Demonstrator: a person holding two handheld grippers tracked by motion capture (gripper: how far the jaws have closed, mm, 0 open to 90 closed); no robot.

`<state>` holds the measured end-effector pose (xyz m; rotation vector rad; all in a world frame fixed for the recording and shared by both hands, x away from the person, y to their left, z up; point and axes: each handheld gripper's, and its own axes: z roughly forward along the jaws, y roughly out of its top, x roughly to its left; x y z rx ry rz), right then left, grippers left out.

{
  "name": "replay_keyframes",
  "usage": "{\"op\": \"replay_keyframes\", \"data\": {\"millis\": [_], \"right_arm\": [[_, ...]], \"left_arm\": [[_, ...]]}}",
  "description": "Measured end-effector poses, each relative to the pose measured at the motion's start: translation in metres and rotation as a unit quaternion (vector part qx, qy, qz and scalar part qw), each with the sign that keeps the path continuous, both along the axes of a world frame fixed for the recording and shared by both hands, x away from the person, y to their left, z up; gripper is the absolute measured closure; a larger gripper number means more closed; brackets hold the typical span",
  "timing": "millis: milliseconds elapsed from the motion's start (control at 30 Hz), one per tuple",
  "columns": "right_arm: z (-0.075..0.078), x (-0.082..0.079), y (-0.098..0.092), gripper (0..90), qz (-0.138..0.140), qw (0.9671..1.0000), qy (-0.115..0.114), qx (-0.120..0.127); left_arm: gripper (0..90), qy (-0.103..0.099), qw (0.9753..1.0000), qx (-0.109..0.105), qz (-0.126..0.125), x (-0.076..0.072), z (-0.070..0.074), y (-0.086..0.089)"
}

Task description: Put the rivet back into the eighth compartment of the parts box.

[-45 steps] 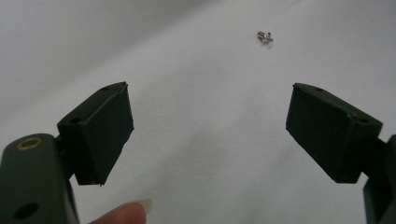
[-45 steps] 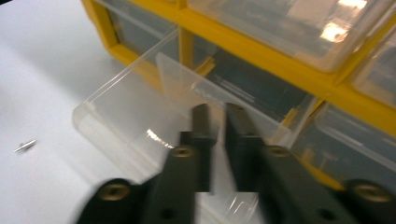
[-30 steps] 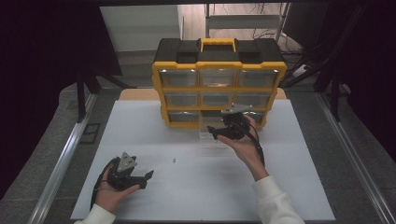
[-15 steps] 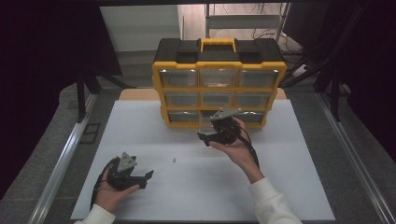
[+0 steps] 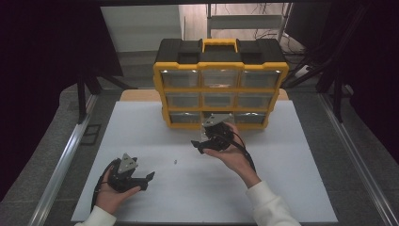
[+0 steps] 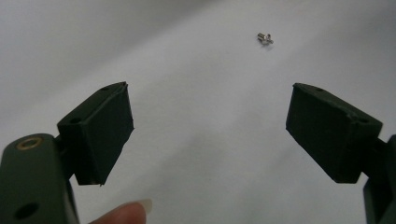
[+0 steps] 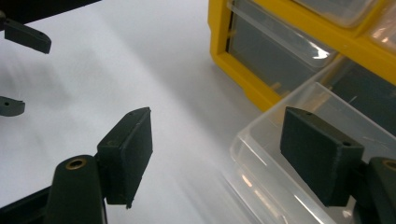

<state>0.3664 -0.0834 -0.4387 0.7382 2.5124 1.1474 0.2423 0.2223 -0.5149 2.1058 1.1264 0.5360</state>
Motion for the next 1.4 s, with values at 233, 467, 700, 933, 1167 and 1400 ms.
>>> {"op": "replay_keyframes", "data": {"millis": [233,467,700,933,1167,1400], "right_arm": [[-0.001,-0.004,0.006,25.1,0.011,0.9999,0.001,0.001],[-0.002,-0.008,0.012,25.1,0.025,0.9996,0.009,0.010],[-0.003,-0.013,0.021,25.1,0.041,0.9991,0.010,0.008],[-0.007,-0.017,0.029,24.9,0.054,0.9985,0.013,0.000],[-0.012,-0.019,0.035,24.9,0.062,0.9979,0.017,-0.005],[-0.018,-0.020,0.041,24.8,0.068,0.9973,0.022,-0.012]], "left_arm": [[15.3,0.001,1.0000,0.000,-0.001,0.000,0.000,0.000],[15.3,0.001,1.0000,0.001,-0.002,0.000,0.000,0.000],[15.3,0.001,1.0000,0.001,-0.001,0.000,0.000,0.000],[15.3,0.001,1.0000,0.000,-0.002,0.000,0.000,0.000],[15.3,0.001,1.0000,0.000,-0.001,0.000,0.000,0.000],[15.3,0.000,1.0000,0.000,0.000,0.000,0.000,0.000]]}}
